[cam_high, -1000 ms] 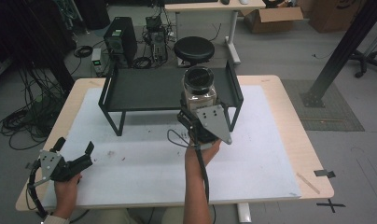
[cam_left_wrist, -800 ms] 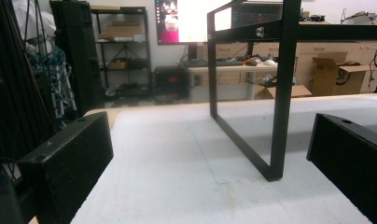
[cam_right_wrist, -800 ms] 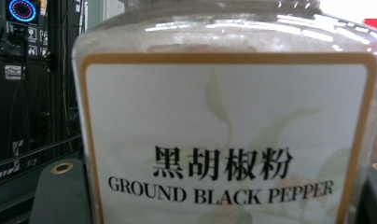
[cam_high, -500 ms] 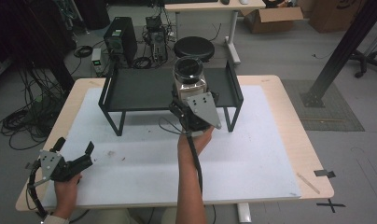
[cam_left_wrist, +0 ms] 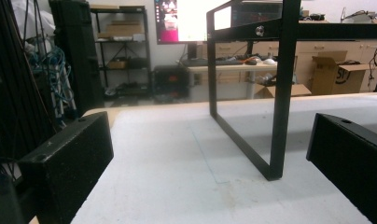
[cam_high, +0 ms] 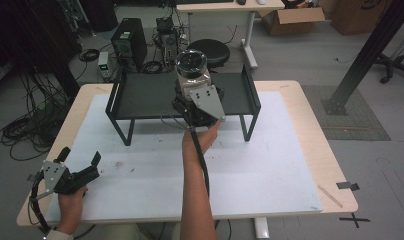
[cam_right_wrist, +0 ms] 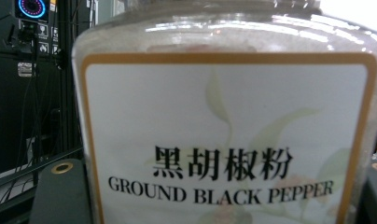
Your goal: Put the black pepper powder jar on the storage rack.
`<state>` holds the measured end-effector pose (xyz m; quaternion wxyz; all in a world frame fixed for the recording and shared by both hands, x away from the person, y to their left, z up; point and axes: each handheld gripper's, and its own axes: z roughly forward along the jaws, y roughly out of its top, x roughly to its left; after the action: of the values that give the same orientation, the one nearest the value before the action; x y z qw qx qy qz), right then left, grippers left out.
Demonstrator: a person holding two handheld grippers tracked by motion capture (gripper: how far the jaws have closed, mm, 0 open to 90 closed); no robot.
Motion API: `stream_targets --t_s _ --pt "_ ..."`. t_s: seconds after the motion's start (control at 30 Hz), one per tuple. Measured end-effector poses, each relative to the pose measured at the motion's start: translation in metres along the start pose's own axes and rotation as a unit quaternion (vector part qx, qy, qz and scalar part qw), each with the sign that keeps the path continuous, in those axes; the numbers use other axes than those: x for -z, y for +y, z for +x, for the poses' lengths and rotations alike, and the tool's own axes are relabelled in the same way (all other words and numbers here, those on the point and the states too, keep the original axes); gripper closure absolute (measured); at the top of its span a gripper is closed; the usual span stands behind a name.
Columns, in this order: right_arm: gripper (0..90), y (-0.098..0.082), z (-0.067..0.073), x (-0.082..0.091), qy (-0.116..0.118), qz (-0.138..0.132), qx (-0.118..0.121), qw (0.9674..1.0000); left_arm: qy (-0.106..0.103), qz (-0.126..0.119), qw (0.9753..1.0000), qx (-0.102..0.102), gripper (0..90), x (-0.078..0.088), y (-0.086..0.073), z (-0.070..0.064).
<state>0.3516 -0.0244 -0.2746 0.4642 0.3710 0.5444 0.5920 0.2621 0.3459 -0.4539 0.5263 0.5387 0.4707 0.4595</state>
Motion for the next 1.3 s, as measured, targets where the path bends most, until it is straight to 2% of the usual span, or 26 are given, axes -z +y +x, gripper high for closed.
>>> stream_targets --t_s 0.67,1.3 --pt "24.4 0.004 0.007 -0.039 0.008 0.017 0.002 0.9998 -0.001 0.001 1.0 0.0 1.0 0.0 0.0 0.0" --pt "24.4 0.001 0.015 -0.08 0.004 0.031 -0.005 0.9995 -0.001 0.001 1.0 0.0 1.0 0.0 0.0 0.0"
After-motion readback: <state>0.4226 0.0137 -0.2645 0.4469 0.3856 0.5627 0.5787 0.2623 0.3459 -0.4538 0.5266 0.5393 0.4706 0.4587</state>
